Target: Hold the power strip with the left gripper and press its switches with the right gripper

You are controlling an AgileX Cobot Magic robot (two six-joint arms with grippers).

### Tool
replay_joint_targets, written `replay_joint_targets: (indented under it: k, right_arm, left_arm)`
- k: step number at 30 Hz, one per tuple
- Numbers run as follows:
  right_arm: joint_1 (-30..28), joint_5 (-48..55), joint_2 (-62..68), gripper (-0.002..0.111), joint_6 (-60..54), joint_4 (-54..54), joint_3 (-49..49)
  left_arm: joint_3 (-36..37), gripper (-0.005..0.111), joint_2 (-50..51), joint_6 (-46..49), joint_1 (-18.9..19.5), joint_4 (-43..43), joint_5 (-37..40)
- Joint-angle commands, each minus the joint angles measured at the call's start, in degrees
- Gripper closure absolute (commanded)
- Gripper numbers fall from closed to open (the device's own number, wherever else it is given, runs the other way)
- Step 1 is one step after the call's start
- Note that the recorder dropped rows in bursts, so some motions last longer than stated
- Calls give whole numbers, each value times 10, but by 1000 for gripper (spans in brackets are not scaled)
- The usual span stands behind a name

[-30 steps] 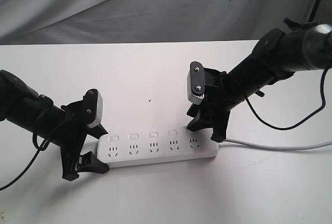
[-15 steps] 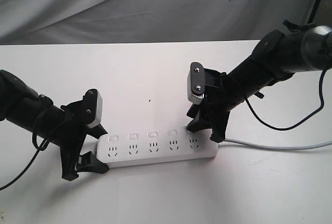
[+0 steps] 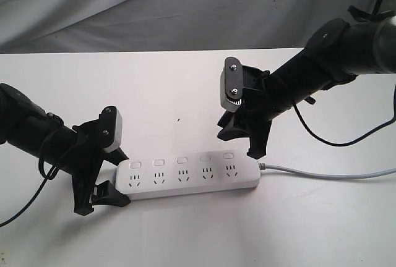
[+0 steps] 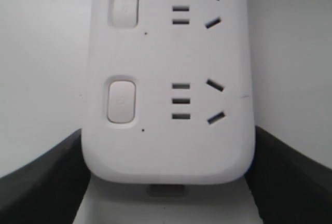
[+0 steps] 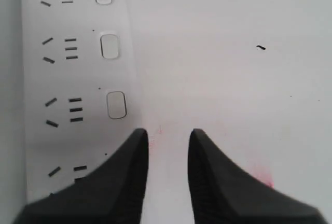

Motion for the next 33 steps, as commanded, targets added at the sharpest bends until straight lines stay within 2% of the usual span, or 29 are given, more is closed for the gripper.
replay_joint_targets:
  k: [1, 6, 9, 14, 19, 22, 28, 33]
  right_arm:
    - [2, 17, -11, 108, -2, 0, 2]
    - [3, 35, -59, 108, 21, 5, 5]
    - [3, 80, -159, 108, 88, 13, 5]
    - [3, 86, -274, 108, 168, -5, 5]
    - [3, 151, -382, 108, 398, -142, 5]
    - [3, 195, -424, 108, 466, -224, 5]
    - [3, 258, -493, 108, 531, -368, 5]
    - [3, 258, -515, 108, 531, -378, 5]
  left_arm:
    - [-3, 49, 1, 2, -1, -2, 0]
    - [-3, 49, 1, 2, -1, -2, 0]
    - [-3, 49, 1, 2, -1, -2, 0]
    - [-3, 49, 1, 2, -1, -2, 0]
    - [-3, 49, 1, 2, -1, -2, 0]
    - [-3, 49, 1, 2, -1, -2, 0]
    - [-3, 49, 1, 2, -1, -2, 0]
    - [-3, 49, 1, 2, -1, -2, 0]
